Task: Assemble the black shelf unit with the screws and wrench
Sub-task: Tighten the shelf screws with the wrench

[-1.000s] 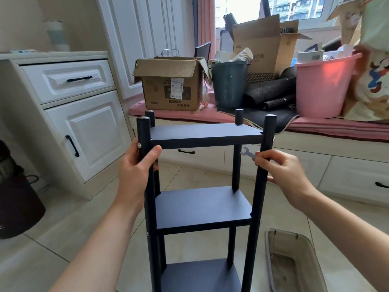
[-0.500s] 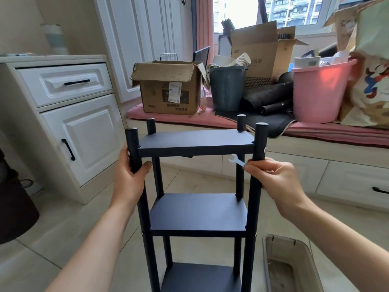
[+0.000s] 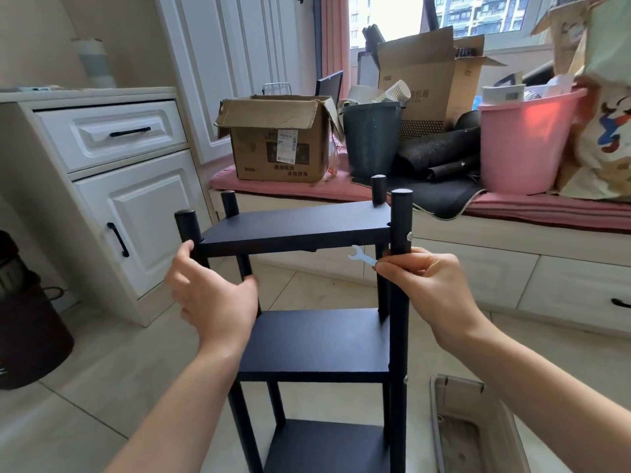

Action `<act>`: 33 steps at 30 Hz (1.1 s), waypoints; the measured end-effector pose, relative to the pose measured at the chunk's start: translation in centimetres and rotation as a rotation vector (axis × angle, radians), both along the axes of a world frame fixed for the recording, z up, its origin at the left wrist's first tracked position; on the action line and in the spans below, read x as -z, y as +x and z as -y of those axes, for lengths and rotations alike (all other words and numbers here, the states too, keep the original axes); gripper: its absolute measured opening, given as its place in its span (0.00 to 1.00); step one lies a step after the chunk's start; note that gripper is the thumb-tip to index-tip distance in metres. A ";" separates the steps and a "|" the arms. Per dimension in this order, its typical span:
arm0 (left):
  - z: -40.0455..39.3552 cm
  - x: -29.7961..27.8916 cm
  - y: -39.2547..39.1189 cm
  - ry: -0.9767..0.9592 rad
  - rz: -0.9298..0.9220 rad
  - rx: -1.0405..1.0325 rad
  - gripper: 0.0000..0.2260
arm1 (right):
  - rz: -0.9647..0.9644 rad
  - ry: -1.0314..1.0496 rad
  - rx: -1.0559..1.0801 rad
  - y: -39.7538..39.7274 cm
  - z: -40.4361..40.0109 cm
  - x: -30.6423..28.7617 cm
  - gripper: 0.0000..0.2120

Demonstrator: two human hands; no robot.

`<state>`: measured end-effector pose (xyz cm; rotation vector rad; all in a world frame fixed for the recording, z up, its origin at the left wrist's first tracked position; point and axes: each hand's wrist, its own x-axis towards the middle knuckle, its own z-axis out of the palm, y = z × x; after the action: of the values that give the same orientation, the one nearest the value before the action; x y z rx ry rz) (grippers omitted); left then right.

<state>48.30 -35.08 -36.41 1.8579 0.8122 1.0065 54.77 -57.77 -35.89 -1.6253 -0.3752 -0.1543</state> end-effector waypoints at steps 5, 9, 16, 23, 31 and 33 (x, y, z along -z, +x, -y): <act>-0.5 0.0 -0.9 0.133 -0.060 0.122 0.41 | -0.002 -0.007 -0.005 -0.4 -0.7 -0.4 0.08; 0.3 -0.3 -0.7 0.509 -0.067 0.228 0.38 | 0.055 -0.043 -0.024 -0.9 -1.4 -0.5 0.07; 0.7 -0.6 0.4 0.780 0.003 0.502 0.34 | 0.124 -0.049 -0.095 -2.2 -2.6 -1.2 0.10; 0.7 -1.5 0.3 0.857 0.119 0.452 0.26 | 0.189 -0.056 -0.258 -4.7 -5.0 -2.2 0.11; -1.8 -3.0 -0.8 0.719 0.111 0.426 0.19 | 0.213 0.025 -0.304 -4.7 -5.3 -3.3 0.09; -2.4 -3.6 -1.3 0.685 0.078 0.458 0.19 | 0.169 0.085 -0.275 -4.3 -5.0 -3.1 0.06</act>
<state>46.98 -32.67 -32.83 2.3995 -0.0489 1.1205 50.50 -52.72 -32.75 -1.4650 -0.7077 -0.0979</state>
